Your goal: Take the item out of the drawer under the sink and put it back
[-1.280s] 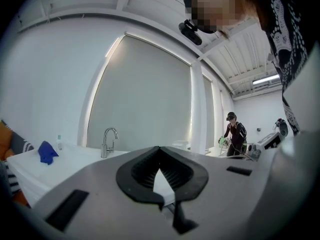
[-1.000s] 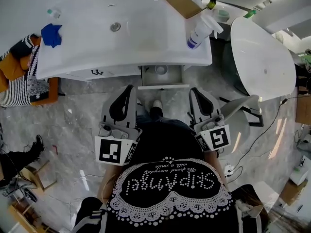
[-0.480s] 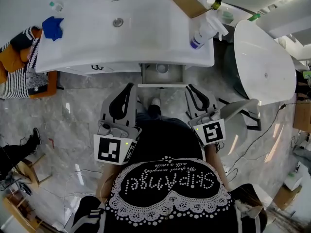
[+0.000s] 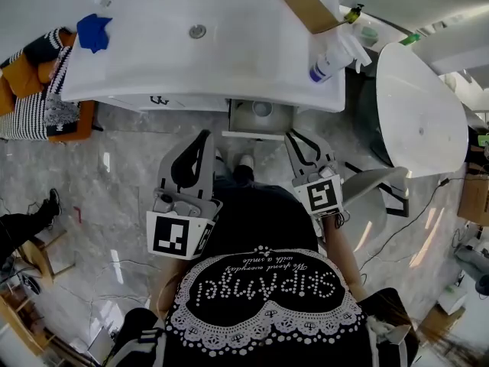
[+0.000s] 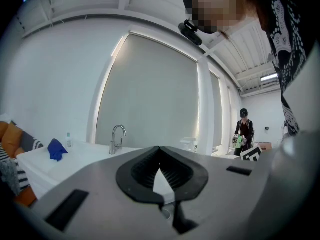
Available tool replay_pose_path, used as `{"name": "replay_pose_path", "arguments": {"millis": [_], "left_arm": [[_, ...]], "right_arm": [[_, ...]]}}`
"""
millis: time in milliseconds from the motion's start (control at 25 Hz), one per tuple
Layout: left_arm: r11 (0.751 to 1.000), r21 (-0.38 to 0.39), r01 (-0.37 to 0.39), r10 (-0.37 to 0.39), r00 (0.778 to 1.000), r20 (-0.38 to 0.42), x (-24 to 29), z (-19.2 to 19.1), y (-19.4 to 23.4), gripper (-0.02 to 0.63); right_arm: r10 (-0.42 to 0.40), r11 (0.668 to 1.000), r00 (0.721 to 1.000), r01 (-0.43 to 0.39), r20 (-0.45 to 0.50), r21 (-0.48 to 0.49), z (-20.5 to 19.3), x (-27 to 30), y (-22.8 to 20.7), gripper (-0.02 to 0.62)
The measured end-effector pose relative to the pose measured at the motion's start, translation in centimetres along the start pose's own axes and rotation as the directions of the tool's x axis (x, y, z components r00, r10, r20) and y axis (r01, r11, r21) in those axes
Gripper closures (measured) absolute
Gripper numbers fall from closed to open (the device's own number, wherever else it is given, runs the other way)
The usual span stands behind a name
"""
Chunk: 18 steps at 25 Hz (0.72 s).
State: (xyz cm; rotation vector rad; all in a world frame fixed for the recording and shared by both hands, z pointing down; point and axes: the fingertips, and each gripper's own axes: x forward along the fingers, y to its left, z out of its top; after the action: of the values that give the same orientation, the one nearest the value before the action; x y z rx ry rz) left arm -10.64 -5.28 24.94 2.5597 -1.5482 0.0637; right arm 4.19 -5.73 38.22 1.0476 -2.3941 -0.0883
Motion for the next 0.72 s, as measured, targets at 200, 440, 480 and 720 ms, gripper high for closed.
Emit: {"name": "replay_pose_path", "arguments": {"millis": [200, 440, 480, 720], "left_arm": [[1.0, -0.003, -0.019, 0.019, 1.0, 0.001, -0.1, 0.0, 0.5, 0.603], [0.999, -0.008, -0.043, 0.043, 0.999, -0.003, 0.1, 0.2, 1.4, 0.603], [0.999, -0.008, -0.047, 0.047, 0.999, -0.003, 0.2, 0.2, 1.5, 0.603], [0.998, -0.009, -0.069, 0.068, 0.998, -0.014, 0.3, 0.1, 1.9, 0.603]], "right_arm": [[0.037, 0.999, 0.998, -0.038, -0.047, -0.025, -1.8, 1.8, 0.2, 0.559], [0.084, 0.99, 0.988, -0.098, -0.13, -0.106, -3.7, 4.4, 0.7, 0.529], [0.09, 0.987, 0.986, -0.107, -0.142, -0.12, -4.0, 4.7, 0.7, 0.529], [0.124, 0.969, 0.971, -0.162, -0.202, -0.184, -6.0, 6.7, 1.0, 0.529]]}}
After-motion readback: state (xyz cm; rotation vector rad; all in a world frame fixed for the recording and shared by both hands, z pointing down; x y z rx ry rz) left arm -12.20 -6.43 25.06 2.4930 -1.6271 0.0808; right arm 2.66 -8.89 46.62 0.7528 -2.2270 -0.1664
